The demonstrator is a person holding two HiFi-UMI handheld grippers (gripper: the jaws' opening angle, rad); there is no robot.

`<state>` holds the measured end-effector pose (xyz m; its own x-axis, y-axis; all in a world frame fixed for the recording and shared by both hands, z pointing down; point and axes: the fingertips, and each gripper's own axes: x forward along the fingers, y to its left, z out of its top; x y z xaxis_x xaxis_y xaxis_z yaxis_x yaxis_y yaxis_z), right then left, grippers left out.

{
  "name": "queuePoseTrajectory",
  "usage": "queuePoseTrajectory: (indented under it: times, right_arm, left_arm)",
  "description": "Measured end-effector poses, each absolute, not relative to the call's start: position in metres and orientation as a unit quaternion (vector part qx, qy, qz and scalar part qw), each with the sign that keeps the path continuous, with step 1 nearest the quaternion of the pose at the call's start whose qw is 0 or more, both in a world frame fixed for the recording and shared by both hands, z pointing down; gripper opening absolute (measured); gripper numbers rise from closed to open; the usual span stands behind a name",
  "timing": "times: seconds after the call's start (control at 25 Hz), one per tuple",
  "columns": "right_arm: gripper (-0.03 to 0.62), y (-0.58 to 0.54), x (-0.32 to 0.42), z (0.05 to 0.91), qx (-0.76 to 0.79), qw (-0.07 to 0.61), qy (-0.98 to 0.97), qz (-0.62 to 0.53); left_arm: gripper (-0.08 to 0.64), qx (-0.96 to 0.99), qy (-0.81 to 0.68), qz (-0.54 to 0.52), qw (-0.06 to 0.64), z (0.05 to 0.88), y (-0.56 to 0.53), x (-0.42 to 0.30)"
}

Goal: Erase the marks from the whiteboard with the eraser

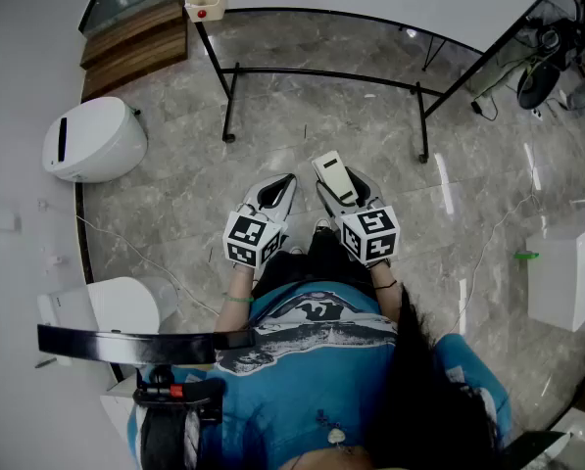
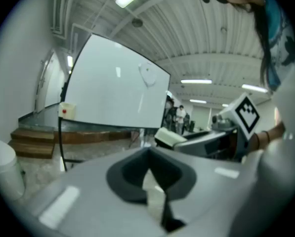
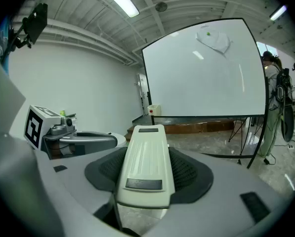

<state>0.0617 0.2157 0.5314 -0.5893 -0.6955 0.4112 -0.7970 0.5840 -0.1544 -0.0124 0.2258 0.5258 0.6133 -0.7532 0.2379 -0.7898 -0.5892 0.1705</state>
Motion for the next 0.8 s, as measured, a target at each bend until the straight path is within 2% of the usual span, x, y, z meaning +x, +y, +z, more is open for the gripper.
queuePoseTrajectory:
  times: [0.4, 0.8]
  right_arm:
    - [0.264, 0.147, 0.047, 0.538, 0.418, 0.154, -0.88, 0.164]
    - [0.264, 0.01, 0.024, 0.526, 0.391, 0.155, -0.896, 0.143]
  left_arm:
    - [0.003, 0.879, -0.451, 0.071, 0.134, 0.532, 0.159, -0.034]
    - [0.003, 0.865, -0.481, 0.062, 0.126, 0.518, 0.028, -0.056]
